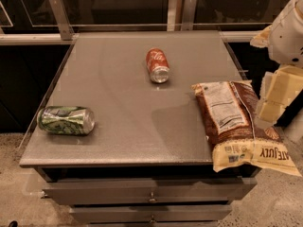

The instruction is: Place green rice chip bag into middle drawer

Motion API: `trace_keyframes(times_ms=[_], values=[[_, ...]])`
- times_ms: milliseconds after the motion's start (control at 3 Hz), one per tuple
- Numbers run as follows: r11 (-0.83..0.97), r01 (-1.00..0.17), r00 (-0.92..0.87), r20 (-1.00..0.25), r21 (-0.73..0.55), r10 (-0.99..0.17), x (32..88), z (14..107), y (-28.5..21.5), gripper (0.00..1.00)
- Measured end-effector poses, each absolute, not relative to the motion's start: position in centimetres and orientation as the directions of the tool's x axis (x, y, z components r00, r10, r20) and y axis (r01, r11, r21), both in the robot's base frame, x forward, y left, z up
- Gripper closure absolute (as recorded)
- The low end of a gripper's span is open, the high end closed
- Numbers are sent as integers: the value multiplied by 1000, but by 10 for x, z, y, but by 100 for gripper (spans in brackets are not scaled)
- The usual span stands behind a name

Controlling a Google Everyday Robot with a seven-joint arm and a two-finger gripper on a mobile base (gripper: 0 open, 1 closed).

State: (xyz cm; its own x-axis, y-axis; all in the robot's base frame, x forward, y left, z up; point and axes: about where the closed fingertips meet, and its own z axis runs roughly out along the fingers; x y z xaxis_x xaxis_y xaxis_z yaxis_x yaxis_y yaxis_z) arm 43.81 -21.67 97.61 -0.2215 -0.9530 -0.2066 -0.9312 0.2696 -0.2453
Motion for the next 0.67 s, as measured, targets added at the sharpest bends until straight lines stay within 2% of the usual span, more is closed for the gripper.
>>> trace_keyframes(times_ms=[667], values=[[267,-929,-207,-237,-256,-949,438,977,-209,0]])
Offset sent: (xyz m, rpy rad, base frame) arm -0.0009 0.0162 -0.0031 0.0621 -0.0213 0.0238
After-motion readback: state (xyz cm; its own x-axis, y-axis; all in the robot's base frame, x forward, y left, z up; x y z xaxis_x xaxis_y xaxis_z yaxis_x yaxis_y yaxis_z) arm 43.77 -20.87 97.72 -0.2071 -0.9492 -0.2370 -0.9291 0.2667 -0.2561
